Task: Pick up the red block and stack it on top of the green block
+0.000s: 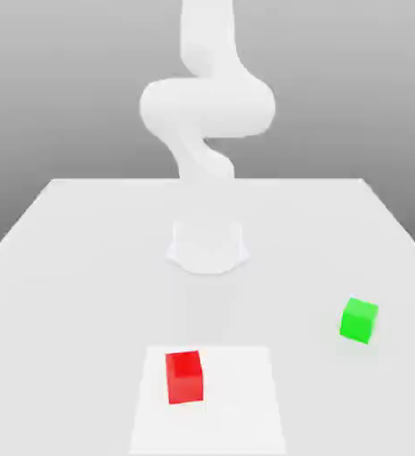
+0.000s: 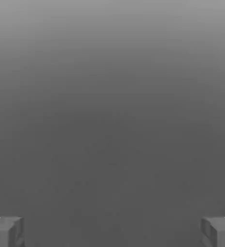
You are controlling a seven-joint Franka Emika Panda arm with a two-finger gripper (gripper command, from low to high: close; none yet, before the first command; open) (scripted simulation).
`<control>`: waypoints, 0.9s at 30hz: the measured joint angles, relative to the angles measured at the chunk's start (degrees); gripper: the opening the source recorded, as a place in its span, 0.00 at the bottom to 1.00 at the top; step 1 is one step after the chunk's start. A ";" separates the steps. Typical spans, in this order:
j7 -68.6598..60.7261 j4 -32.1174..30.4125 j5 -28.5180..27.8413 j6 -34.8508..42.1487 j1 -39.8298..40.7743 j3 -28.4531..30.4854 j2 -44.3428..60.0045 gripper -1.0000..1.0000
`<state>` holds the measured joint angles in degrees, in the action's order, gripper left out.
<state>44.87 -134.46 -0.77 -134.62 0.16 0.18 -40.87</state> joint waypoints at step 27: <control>-15.61 -20.71 3.53 -35.47 2.30 1.66 55.80 0.00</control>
<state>29.26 -155.17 2.76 -170.09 2.46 1.84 14.93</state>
